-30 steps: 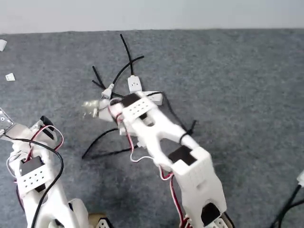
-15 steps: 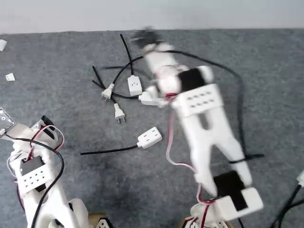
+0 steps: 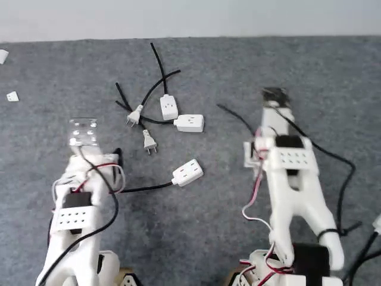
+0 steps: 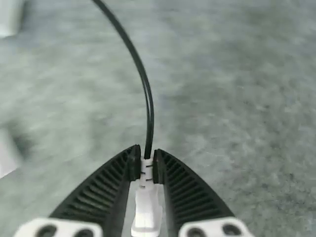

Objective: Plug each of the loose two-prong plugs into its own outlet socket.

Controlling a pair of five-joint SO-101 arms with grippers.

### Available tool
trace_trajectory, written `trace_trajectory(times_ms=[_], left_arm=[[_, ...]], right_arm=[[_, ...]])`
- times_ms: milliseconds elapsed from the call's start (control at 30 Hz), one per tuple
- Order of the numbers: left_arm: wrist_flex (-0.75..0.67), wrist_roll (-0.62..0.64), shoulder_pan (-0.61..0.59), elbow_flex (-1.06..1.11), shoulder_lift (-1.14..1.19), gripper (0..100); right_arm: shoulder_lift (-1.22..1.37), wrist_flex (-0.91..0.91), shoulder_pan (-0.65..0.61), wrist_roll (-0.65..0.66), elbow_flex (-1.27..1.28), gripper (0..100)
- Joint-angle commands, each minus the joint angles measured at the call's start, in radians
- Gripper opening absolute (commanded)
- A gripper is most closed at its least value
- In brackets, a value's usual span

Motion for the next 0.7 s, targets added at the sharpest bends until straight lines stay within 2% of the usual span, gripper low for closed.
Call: trace_trajectory(times_ms=[0, 133, 300, 400, 667], left_arm=[[0.020, -0.031, 0.121, -0.077, 0.014, 18], [0.124, -0.041, 0.273, -0.189, 0.107, 18], [0.127, -0.249, 0.440, -0.269, 0.275, 18], [0.127, -0.330, 0.477, -0.352, 0.396, 18], [0.175, -0.408, 0.493, -0.587, 0.712, 18]], right_arm=[[-0.033, -0.213, 0.094, -0.014, 0.081, 0.9], [0.036, -0.245, 0.139, -0.014, 0.057, 0.9], [0.142, -0.239, 0.170, -0.014, -0.029, 0.9], [0.193, -0.226, 0.199, -0.014, -0.081, 0.9], [0.260, -0.177, 0.196, -0.015, -0.155, 0.9]])
